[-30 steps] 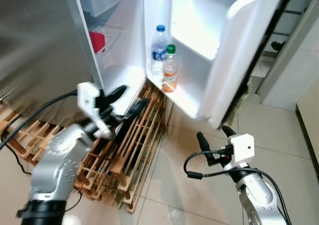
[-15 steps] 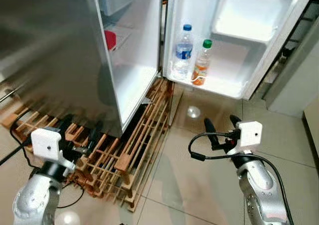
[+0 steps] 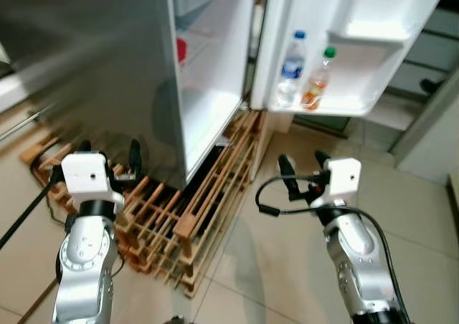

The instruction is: Restocking fridge

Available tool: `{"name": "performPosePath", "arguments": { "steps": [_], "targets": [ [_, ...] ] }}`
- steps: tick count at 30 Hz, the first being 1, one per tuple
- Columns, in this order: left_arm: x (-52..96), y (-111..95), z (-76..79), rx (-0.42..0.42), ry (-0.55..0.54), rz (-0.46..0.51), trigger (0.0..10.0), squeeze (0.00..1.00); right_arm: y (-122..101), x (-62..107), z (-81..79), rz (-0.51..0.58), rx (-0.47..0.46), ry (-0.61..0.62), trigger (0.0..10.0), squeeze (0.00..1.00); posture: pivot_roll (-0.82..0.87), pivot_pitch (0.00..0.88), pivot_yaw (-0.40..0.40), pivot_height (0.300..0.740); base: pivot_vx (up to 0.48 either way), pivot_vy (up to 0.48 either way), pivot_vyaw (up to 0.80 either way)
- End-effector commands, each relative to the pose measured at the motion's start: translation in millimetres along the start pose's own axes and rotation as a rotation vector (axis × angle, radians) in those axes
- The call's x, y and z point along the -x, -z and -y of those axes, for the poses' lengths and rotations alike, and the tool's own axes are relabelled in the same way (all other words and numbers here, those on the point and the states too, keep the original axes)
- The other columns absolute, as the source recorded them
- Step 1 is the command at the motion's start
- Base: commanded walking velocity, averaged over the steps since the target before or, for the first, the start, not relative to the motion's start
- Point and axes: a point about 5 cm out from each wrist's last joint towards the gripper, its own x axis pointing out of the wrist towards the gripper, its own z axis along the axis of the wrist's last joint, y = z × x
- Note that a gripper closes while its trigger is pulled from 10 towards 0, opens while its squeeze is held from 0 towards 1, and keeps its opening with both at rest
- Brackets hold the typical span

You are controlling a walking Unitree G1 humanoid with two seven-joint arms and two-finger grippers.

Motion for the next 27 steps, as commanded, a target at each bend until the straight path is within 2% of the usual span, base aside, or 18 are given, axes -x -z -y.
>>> {"name": "performPosePath", "arguments": {
  "steps": [1,6,14,19,27],
  "targets": [
    [-1.1,-0.4,-0.6,-0.007,0.003,0.007,10.0,0.00,1.1,-1.7,0.0,-0.011,0.003,-0.008,10.0,0.00,-0.02,0.000,-0.013,0.740,0.000,0.461,0.74],
    [-2.9,0.7,1.1,0.001,0.009,-0.005,10.0,0.00,1.7,-8.0,-0.7,-0.012,-0.009,-0.015,10.0,0.00,0.00,0.000,-0.021,0.740,0.000,0.469,0.73],
    [3.5,5.0,2.9,0.004,0.020,-0.030,10.0,0.00,7.3,-9.2,-8.2,-0.024,-0.020,-0.045,10.0,0.00,0.01,0.000,-0.023,0.740,0.000,0.465,0.73],
    [2.5,7.1,12.1,-0.010,0.033,-0.035,10.0,0.00,11.1,-8.2,-8.0,-0.034,-0.020,-0.053,10.0,0.00,0.00,0.000,-0.026,0.740,0.000,0.000,0.73],
    [4.8,12.4,13.7,-0.016,0.022,-0.051,10.0,0.00,12.9,-9.5,-6.1,-0.041,-0.017,-0.061,10.0,0.00,0.00,0.000,-0.032,0.740,0.000,0.000,0.72]
  ]
}}
